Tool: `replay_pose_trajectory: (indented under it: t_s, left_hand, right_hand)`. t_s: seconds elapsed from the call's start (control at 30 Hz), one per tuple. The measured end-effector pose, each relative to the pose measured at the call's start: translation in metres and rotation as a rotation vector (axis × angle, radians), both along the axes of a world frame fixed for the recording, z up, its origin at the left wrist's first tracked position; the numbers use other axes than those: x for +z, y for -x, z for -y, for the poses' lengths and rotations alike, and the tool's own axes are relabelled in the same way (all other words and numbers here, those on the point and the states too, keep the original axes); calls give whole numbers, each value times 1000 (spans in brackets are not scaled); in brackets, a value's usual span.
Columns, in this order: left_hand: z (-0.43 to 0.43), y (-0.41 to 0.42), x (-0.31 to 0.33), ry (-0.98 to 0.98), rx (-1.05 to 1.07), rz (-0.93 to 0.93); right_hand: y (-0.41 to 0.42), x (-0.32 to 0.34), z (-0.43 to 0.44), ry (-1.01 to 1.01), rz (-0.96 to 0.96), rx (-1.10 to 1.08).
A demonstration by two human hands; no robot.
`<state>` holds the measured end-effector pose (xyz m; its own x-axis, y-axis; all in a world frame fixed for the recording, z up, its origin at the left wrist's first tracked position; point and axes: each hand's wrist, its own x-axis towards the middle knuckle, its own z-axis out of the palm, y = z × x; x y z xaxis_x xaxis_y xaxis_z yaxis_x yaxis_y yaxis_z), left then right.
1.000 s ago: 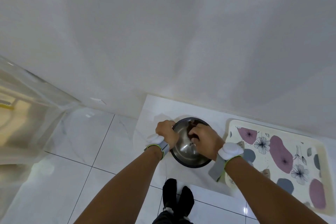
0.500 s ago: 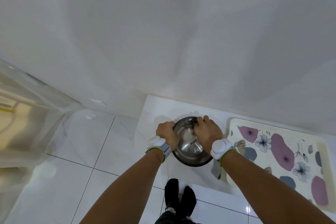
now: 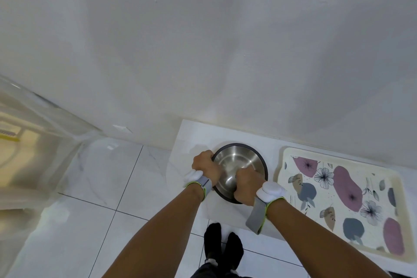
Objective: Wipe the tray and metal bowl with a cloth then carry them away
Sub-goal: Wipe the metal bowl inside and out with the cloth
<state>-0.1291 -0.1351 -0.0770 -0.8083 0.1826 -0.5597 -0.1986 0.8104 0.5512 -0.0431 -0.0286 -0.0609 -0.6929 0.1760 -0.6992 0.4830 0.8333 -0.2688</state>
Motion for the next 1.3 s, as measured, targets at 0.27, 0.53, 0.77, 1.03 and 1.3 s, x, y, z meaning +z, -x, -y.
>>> replay_pose_trajectory:
  t_s: [0.27, 0.53, 0.77, 1.03, 1.3]
  left_hand:
    - [5, -3, 5, -86, 97, 32]
    - [26, 4, -3, -234, 139, 156]
    - [50, 27, 40, -476, 263, 244]
    - [41, 32, 74, -407, -261, -311]
    - [36, -11, 38, 183, -1017, -694]
  right_hand:
    - [3, -27, 21, 110, -84, -587]
    - [-15, -16, 14, 563, -346, -968]
    - [-19, -5, -19, 420, -605, -1139]
    - [-43, -18, -31, -118, -579, -519]
    - [-55, -36, -10, -181, -458, -271]
